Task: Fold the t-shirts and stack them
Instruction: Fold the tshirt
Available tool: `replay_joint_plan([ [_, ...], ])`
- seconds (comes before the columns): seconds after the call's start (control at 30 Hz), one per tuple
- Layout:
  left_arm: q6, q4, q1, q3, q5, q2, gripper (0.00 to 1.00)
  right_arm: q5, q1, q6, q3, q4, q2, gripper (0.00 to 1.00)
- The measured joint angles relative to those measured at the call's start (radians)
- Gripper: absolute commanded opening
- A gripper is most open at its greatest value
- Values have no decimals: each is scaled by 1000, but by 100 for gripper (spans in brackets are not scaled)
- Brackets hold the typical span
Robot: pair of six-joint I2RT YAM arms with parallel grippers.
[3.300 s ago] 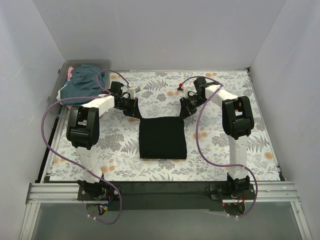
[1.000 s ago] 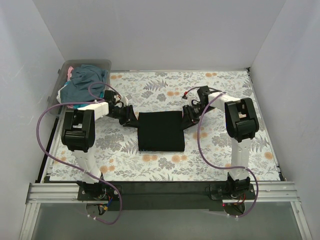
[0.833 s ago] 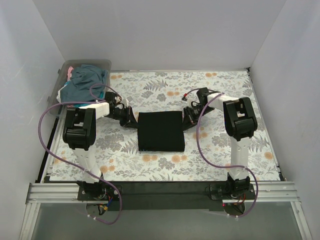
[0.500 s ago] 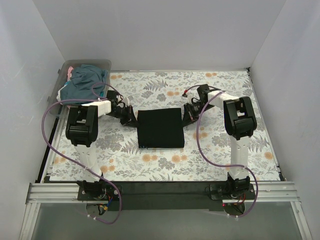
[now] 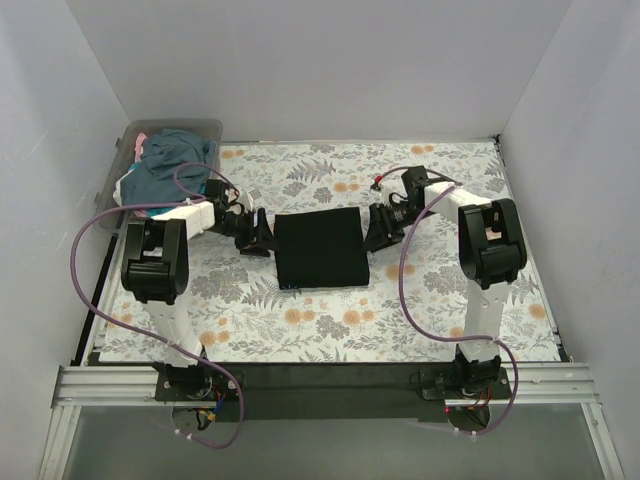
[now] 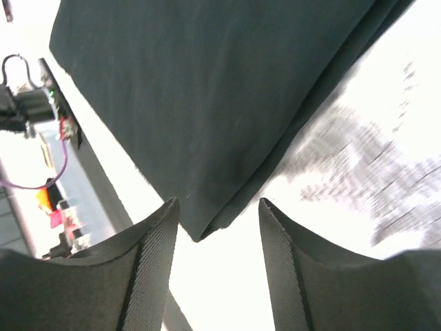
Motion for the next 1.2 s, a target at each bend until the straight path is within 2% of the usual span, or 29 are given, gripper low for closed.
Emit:
replay_joint_plan([
  [0.23,-6,-34,-3,-126,64,-66,52,-23,10,-8,-100,-2,-57,55],
  [0.5,-22,-27,-21,-129,98,-66,36,-35,33,-12,-109,0,-41,51],
  [0.67,-27,-25,-25,-129,113,-66,36,-37,34,-12,-109,0,-16,50],
  [0.8,-28,-24,-25,-129,126,-66,36,-37,34,-12,-110,0,-4,46],
  [0.9,-27,-24,-25,-129,134,-66,45,-37,34,-12,-110,1,2,43],
  [1.0,-28,-23,-26,-132,141,-66,48,-37,34,-12,-110,1,2,39],
  [1.17,-35,-19,-28,-158,151,-66,42,-43,34,-12,-110,1,4,31],
  [1.2,-36,-17,-29,-162,152,-66,37,-45,34,-12,-110,1,6,27],
])
